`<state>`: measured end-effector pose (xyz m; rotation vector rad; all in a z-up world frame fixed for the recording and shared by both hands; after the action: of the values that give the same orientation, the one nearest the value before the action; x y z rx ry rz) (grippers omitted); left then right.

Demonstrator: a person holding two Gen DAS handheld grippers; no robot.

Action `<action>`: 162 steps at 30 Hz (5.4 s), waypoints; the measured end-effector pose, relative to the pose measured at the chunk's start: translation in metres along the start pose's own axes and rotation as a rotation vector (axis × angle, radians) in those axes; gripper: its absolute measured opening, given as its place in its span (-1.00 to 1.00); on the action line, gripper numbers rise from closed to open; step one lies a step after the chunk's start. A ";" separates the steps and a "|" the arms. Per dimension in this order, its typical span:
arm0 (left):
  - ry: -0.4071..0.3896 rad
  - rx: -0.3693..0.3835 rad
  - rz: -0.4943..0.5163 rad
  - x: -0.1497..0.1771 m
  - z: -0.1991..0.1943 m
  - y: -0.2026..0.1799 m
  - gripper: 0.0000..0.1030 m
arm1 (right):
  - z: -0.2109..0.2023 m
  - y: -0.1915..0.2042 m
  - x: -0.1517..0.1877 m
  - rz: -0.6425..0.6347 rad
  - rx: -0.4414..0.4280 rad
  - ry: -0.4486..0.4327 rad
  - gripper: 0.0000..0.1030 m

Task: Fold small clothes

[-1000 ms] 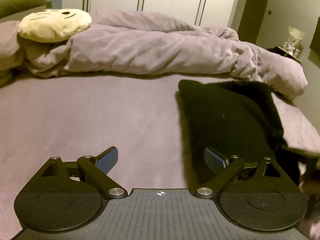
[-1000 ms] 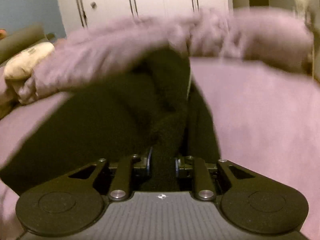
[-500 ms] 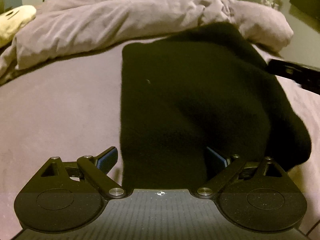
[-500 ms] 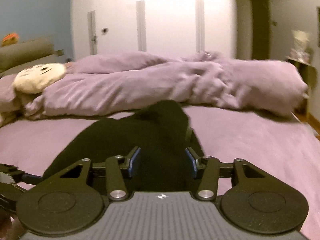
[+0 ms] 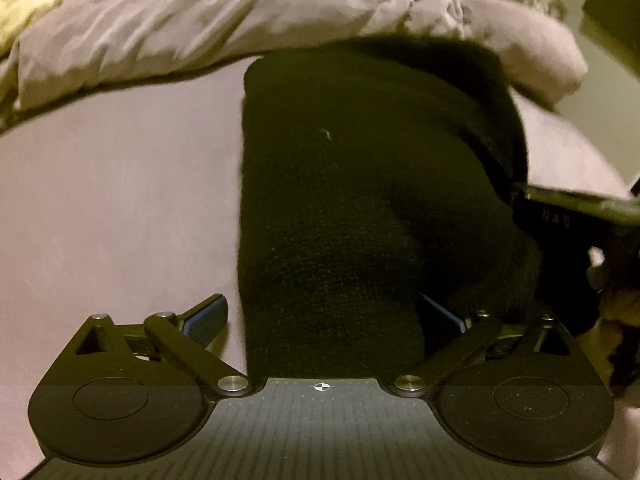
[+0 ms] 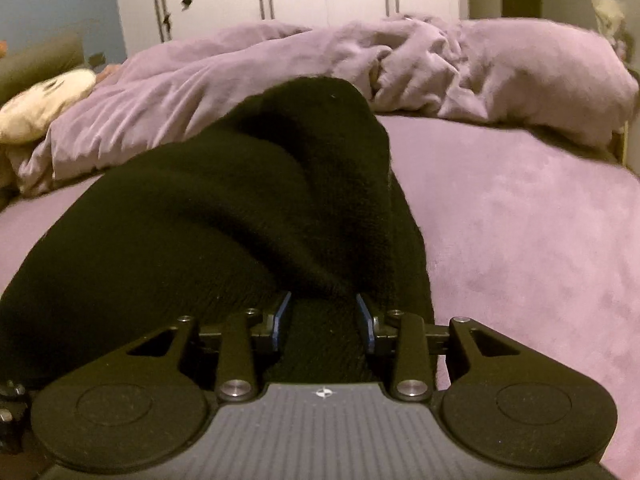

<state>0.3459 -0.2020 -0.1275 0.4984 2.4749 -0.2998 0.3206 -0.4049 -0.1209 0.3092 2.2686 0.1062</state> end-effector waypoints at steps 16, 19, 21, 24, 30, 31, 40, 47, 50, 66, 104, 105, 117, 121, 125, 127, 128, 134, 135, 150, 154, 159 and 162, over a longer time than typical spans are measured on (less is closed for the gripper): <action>0.075 0.482 -0.298 -0.032 0.042 0.050 1.00 | 0.024 -0.058 -0.001 0.460 -0.310 0.223 0.92; 0.121 0.581 -0.369 -0.034 0.066 0.049 1.00 | 0.029 -0.056 0.002 0.447 -0.348 0.223 0.92; 0.140 0.625 -0.410 -0.037 0.074 0.054 1.00 | 0.034 -0.058 -0.002 0.485 -0.395 0.231 0.93; 0.134 0.604 -0.365 -0.046 0.078 0.048 1.00 | 0.040 -0.055 -0.006 0.537 -0.472 0.248 0.93; 0.092 0.620 -0.363 -0.052 0.077 0.050 0.97 | 0.047 -0.040 -0.006 0.543 -0.552 0.206 0.26; 0.086 0.629 -0.358 -0.050 0.077 0.052 0.97 | 0.047 -0.040 -0.005 0.531 -0.557 0.203 0.28; 0.032 0.617 -0.452 -0.055 0.082 0.060 0.96 | 0.058 -0.017 -0.010 0.493 -0.511 0.226 0.59; -0.062 0.625 -0.440 -0.059 0.053 0.063 0.76 | 0.027 0.003 -0.019 0.436 -0.494 0.168 0.05; -0.090 0.601 -0.423 -0.068 0.035 0.068 0.76 | 0.012 0.014 -0.028 0.414 -0.507 0.156 0.03; -0.123 0.055 -0.226 -0.034 -0.043 0.170 0.87 | 0.006 0.064 -0.031 0.409 -0.364 0.086 0.32; -0.097 -0.120 -0.058 0.002 -0.027 0.102 1.00 | -0.031 0.110 -0.018 0.079 -0.121 -0.055 -0.19; -0.095 -0.117 -0.067 0.003 -0.027 0.102 1.00 | -0.037 0.114 -0.023 0.058 -0.107 -0.086 -0.19; -0.096 -0.117 -0.052 0.003 -0.025 0.098 1.00 | 0.034 0.162 -0.022 -0.236 -0.010 -0.110 -0.59; -0.106 -0.121 -0.035 0.004 -0.022 0.095 1.00 | 0.042 0.150 -0.007 -0.251 0.032 -0.166 -0.59; -0.119 -0.103 -0.051 0.007 -0.018 0.096 1.00 | 0.049 0.135 -0.003 -0.173 0.004 -0.184 -0.58; -0.121 -0.100 -0.060 0.008 -0.022 0.097 1.00 | 0.047 0.130 -0.002 -0.132 -0.017 -0.187 -0.58; -0.118 -0.097 -0.069 0.007 -0.027 0.098 1.00 | 0.046 0.132 -0.003 -0.142 -0.015 -0.177 -0.57; -0.189 -0.108 -0.059 -0.024 -0.065 0.101 1.00 | 0.020 0.140 -0.041 -0.081 -0.062 -0.132 -0.51; -0.216 -0.122 -0.042 -0.035 -0.066 0.099 1.00 | 0.017 0.139 -0.048 -0.049 -0.053 -0.148 -0.47; -0.332 -0.275 -0.001 -0.049 0.026 0.085 1.00 | 0.068 0.122 -0.027 0.011 -0.007 -0.195 -0.20; -0.338 -0.267 -0.012 -0.050 0.029 0.088 1.00 | 0.078 0.122 -0.023 -0.001 0.022 -0.220 0.00; -0.273 -0.332 0.027 -0.055 0.023 0.081 1.00 | 0.080 0.107 -0.029 0.111 0.058 -0.145 0.66; -0.194 -0.327 0.029 -0.052 -0.001 0.082 1.00 | 0.056 0.103 -0.038 0.171 0.045 -0.076 0.70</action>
<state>0.4187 -0.1420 -0.1044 0.3486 2.2656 0.0671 0.4062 -0.3167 -0.1114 0.5220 2.1687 0.1301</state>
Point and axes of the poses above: each gripper's, at about its wrist camera, not at the fingertips, and z roughly the way its jaws point, y to its left, x to its underside, the point moved 7 cm from there along z, roughly the way its jaws point, and after that the axes turned 7 degrees about z, right-handed, at the moved point
